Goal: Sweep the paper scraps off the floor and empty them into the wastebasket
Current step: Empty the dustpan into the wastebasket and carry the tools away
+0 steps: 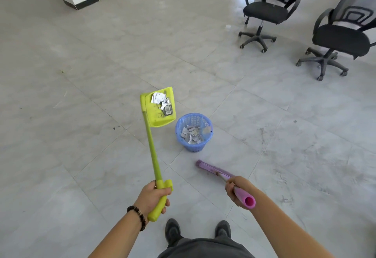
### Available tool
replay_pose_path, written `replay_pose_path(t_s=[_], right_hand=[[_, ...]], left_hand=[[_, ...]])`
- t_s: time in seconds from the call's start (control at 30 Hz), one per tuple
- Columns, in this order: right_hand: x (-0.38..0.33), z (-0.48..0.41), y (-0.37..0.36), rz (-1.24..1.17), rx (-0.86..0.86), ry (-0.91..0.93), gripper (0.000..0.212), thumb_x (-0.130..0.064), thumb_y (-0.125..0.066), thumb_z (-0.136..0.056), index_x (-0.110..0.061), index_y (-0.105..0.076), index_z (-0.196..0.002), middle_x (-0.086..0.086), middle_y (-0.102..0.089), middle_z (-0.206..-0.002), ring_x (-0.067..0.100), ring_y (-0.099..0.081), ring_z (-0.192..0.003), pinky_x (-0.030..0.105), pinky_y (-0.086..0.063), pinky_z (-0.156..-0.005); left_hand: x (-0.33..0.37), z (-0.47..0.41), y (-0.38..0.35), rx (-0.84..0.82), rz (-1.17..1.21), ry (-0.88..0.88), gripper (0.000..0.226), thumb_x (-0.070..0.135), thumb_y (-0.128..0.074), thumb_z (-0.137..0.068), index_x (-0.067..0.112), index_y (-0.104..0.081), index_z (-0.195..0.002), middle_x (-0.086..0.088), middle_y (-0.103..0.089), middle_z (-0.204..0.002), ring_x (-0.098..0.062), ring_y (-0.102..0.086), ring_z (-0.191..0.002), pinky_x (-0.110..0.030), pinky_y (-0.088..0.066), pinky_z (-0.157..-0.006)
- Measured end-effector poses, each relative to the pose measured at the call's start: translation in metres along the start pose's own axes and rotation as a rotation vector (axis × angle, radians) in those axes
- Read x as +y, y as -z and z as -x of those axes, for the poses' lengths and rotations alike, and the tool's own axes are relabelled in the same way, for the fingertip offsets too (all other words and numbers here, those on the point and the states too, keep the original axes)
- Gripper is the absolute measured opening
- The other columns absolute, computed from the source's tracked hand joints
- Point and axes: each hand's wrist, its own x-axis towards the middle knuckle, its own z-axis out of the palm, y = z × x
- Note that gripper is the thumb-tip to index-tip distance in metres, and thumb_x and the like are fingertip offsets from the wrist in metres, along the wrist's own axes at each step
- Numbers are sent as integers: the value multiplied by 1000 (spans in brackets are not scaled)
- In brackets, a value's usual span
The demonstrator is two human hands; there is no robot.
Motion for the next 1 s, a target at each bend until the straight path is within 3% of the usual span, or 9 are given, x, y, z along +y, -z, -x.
replay_pose_path(t_s=[0.3, 0.43, 0.57, 0.73, 0.9, 1.0], right_hand=[[4, 3, 21, -86, -9, -2, 8, -3, -46, -95, -8, -51, -91, 4, -46, -54, 8, -46, -32, 16, -43, -30], [6, 3, 23, -99, 11, 11, 7, -3, -46, -95, -7, -52, -92, 4, -45, -57, 8, -46, -32, 16, -42, -30], [8, 4, 25, -111, 15, 6, 5, -3, -47, -94, -7, -49, -96, 5, -46, -58, 9, -47, -32, 17, -42, -30], [9, 2, 22, -92, 22, 9, 12, -2, -45, -94, -6, -50, -105, 3, -44, -58, 8, -45, -32, 17, -41, -29], [10, 2, 14, -64, 32, 8, 12, -2, -45, -95, -6, -50, -104, 4, -44, -57, 8, -45, -31, 17, -41, -29], [10, 0, 11, -55, 37, 2, 14, -1, -44, -95, -6, -49, -107, 3, -44, -55, 8, -44, -30, 16, -41, -29]], left_hand=[[-16, -10, -21, -36, -364, 8, 23, 1, -63, -87, 8, -54, -106, -16, -64, -98, -25, -60, -53, -28, -45, -42], [-25, -15, -26, -35, -459, 103, 25, -2, -59, -86, 8, -54, -107, -5, -65, -103, -26, -58, -55, -26, -44, -42], [-32, -15, -27, -43, -592, 142, 23, 3, -59, -86, 11, -53, -106, -11, -65, -103, -23, -57, -50, -26, -44, -42], [-42, -9, -31, -5, -707, 83, 25, 9, -55, -87, 18, -50, -110, -11, -63, -98, -25, -60, -56, -24, -44, -40], [-53, -10, -14, 120, -1078, -39, 24, 26, -47, -92, 18, -44, -115, -1, -58, -83, -21, -59, -68, -26, -44, -48], [-58, -8, -5, 145, -1153, -80, 30, 29, -47, -95, 20, -42, -123, 3, -56, -84, -19, -56, -72, -23, -38, -48]])
